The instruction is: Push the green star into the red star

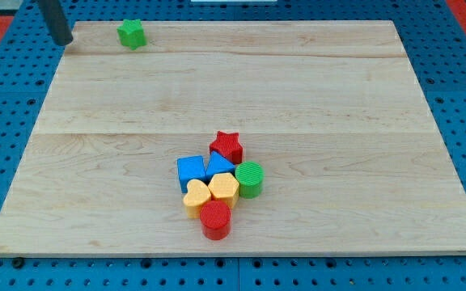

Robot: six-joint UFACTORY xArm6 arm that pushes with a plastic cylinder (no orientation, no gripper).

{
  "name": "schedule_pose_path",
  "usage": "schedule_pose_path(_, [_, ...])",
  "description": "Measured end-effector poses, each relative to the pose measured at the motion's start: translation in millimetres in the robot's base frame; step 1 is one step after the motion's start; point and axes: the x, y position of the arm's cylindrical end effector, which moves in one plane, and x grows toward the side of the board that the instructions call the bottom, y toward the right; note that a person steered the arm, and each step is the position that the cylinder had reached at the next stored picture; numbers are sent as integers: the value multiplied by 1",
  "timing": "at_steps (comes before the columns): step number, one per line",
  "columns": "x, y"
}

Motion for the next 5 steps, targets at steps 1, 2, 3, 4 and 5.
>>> schedule_pose_path(1, [-43, 57])
schedule_pose_path(2, [-27, 128])
schedule_pose_path(3, [72, 187])
schedule_pose_path(4, [91, 226])
schedule_pose_path(5, [64, 181])
